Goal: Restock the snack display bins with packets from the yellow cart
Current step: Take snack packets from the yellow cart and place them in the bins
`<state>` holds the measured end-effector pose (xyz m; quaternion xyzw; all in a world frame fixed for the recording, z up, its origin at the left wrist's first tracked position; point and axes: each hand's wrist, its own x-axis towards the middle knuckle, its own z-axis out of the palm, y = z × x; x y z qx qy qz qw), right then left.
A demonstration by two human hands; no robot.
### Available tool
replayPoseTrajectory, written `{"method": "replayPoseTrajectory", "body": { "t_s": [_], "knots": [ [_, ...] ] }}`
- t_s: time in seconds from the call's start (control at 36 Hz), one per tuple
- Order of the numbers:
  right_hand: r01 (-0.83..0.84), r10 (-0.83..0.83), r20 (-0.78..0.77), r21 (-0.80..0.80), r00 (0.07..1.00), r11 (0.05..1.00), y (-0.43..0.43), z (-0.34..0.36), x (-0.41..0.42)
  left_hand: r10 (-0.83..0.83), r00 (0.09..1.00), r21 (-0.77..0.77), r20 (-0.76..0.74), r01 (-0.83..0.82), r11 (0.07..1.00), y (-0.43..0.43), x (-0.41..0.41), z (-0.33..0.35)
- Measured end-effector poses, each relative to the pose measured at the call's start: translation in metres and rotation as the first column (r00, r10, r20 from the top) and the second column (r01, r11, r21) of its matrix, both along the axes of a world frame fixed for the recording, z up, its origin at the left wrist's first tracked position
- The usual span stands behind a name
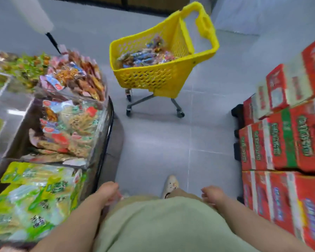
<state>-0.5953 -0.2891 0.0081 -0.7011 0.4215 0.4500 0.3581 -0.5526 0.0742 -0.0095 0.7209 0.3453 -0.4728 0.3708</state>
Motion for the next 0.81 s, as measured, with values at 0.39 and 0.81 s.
{"method": "replayPoseTrajectory", "body": {
  "t_s": [0.39, 0.81],
  "knots": [
    [0.298, -0.308, 0.168, 0.083, 0.936, 0.951, -0.073, 0.019, 0.138, -0.186, 0.966, 0.024, 0.18, 0.184, 0.983, -0.084, 0.126, 0.017],
    [0.213, -0.222, 0.152, 0.074, 0.963, 0.974, -0.026, 0.014, 0.319, -0.337, 0.918, 0.042, 0.209, 0.336, 0.941, -0.039, 0.371, 0.029]
  ]
}}
